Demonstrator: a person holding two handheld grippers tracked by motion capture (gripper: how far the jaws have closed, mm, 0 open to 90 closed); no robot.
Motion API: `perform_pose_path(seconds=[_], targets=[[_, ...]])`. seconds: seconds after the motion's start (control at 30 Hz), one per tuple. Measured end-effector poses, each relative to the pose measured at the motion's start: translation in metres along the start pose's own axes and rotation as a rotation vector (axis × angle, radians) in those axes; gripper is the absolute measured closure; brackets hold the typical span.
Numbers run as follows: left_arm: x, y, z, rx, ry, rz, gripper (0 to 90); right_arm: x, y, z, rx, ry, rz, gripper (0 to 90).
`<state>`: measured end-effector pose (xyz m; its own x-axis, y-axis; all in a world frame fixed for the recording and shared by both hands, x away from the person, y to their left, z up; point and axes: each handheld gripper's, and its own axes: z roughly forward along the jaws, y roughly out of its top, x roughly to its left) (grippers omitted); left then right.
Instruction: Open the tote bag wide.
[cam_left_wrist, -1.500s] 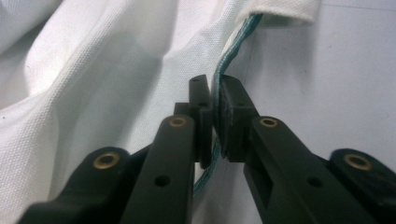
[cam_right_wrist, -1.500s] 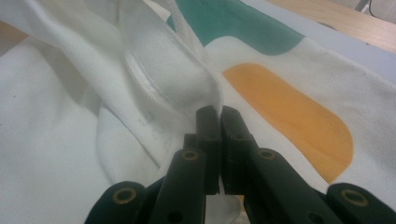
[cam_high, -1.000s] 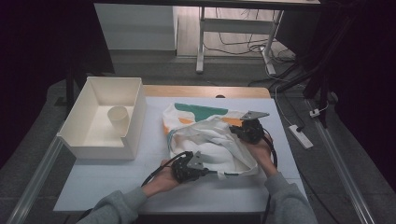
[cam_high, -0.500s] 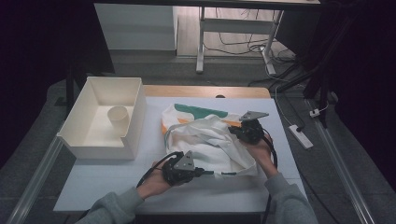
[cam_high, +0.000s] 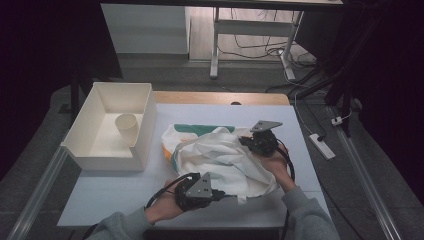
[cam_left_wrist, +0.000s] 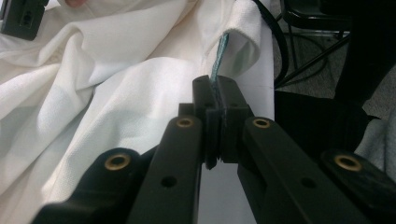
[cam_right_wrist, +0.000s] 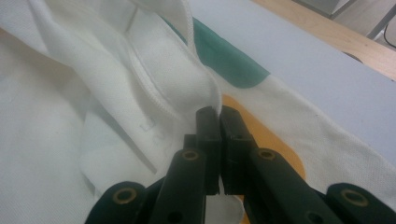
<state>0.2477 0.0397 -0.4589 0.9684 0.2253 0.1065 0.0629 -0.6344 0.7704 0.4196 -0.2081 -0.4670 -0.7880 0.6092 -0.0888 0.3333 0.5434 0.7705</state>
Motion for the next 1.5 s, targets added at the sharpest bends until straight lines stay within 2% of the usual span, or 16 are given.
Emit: perform_pose_path(seconds=[0.23, 0.47, 0.67, 0.77, 0.83, 0.87, 0.9, 0.97, 1.0, 1.03, 1.07, 1.1, 1.13, 1.27, 1.4, 1.5], targets=[[0.011, -0.007, 0.009, 0.015, -0.031, -0.058, 87.6, -0.002, -0.004, 0.005, 0.017, 0.009, 0.006, 87.5], [0.02, -0.015, 0.021, 0.051, -0.022, -0.1, 87.4, 0.0, -0.006, 0.01, 0.04, -0.002, -0.013, 87.4], [0.027, -0.017, 0.027, 0.067, -0.013, -0.117, 87.0, -0.004, -0.007, 0.01, 0.041, -0.039, -0.006, 87.5], [0.029, -0.018, 0.029, 0.07, -0.012, -0.122, 87.0, -0.008, -0.009, 0.01, 0.045, -0.036, 0.008, 87.2], [0.029, -0.018, 0.029, 0.07, -0.011, -0.122, 86.9, -0.008, -0.009, 0.01, 0.058, -0.026, 0.004, 81.8], [0.029, -0.018, 0.03, 0.071, -0.013, -0.122, 86.9, -0.005, -0.004, 0.001, 0.037, -0.031, -0.02, 71.8], [0.029, -0.018, 0.03, 0.074, -0.014, -0.121, 86.9, -0.003, 0.001, -0.006, 0.012, -0.024, -0.028, 68.2], [0.028, -0.018, 0.03, 0.074, -0.014, -0.119, 86.9, 0.0, 0.006, -0.015, -0.011, -0.01, -0.033, 66.1], [0.028, -0.018, 0.03, 0.072, -0.013, -0.122, 86.9, 0.011, 0.017, -0.03, -0.029, 0.019, -0.056, 63.2], [0.029, -0.018, 0.03, 0.071, -0.015, -0.123, 87.0, 0.019, 0.022, -0.035, -0.032, 0.033, -0.074, 62.5], [0.029, -0.018, 0.03, 0.071, -0.015, -0.123, 87.0, 0.019, 0.022, -0.035, -0.032, 0.033, -0.074, 62.5], [0.029, -0.019, 0.03, 0.072, -0.016, -0.124, 86.9, 0.035, 0.026, -0.039, -0.027, 0.085, -0.102, 61.4], [0.029, -0.018, 0.03, 0.073, -0.015, -0.123, 86.9, 0.035, 0.026, -0.039, -0.027, 0.085, -0.102, 61.4], [0.028, -0.018, 0.031, 0.078, -0.015, -0.115, 87.0, 0.06, 0.023, -0.019, 0.07, 0.155, -0.15, 59.4], [0.027, -0.018, 0.032, 0.083, -0.019, -0.107, 87.0, 0.07, 0.017, 0.005, 0.164, 0.135, -0.186, 58.6], [0.028, -0.019, 0.032, 0.083, -0.022, -0.11, 87.0, 0.07, 0.012, 0.016, 0.21, 0.126, -0.185, 59.1]])
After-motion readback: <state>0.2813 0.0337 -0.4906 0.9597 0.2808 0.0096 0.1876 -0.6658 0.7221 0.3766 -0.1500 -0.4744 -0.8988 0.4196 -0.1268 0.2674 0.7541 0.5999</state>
